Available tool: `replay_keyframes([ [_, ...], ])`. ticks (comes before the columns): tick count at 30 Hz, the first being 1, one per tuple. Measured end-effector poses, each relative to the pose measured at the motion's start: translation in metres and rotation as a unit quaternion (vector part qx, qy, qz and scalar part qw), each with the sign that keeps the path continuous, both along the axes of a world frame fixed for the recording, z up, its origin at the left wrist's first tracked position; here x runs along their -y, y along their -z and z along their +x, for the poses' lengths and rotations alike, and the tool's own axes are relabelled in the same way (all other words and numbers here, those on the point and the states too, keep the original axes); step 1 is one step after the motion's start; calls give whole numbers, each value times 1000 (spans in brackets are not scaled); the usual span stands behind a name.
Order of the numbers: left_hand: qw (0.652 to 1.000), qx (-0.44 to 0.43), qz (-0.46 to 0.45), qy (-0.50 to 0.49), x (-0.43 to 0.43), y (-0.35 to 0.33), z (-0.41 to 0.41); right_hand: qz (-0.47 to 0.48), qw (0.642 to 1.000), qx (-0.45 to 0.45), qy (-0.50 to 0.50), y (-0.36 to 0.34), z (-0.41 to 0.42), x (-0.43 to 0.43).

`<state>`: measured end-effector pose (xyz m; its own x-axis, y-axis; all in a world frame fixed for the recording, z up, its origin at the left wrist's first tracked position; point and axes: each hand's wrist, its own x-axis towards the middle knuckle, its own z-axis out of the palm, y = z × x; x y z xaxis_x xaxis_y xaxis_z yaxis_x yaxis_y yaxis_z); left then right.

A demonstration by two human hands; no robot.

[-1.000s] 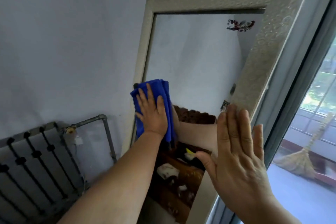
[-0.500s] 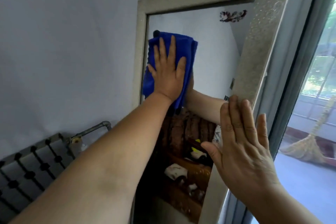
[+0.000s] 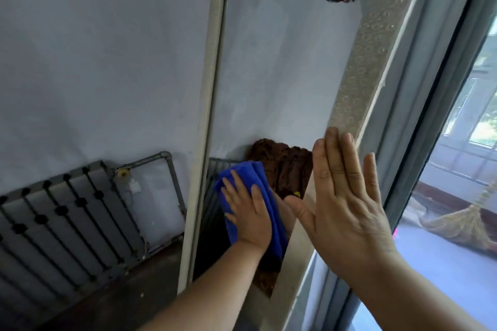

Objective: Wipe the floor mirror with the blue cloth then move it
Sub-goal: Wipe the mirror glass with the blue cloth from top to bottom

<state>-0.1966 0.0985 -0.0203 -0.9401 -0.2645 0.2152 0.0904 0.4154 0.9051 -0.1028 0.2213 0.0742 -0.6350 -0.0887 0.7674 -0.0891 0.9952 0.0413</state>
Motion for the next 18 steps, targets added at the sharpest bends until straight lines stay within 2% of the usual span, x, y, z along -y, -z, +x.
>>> replay_keyframes([
  [2,992,-67,-81,66,-10,-26,8,6,1000,20,-8,0,6,-3],
  [5,945,-204,-222,125,-30,-96,0,12,999,21,-25,-1,10,-5],
  [8,919,-269,-256,132,-42,-135,-12,6,999,15,-47,-3,9,-8],
  [12,937,-242,-226,112,-34,-77,-1,26,997,15,-67,3,10,-14],
  [16,949,-177,-201,169,-2,-16,13,39,997,19,-64,11,12,-14],
  [18,943,-163,-227,182,14,-7,13,33,998,18,-58,13,12,-12],
])
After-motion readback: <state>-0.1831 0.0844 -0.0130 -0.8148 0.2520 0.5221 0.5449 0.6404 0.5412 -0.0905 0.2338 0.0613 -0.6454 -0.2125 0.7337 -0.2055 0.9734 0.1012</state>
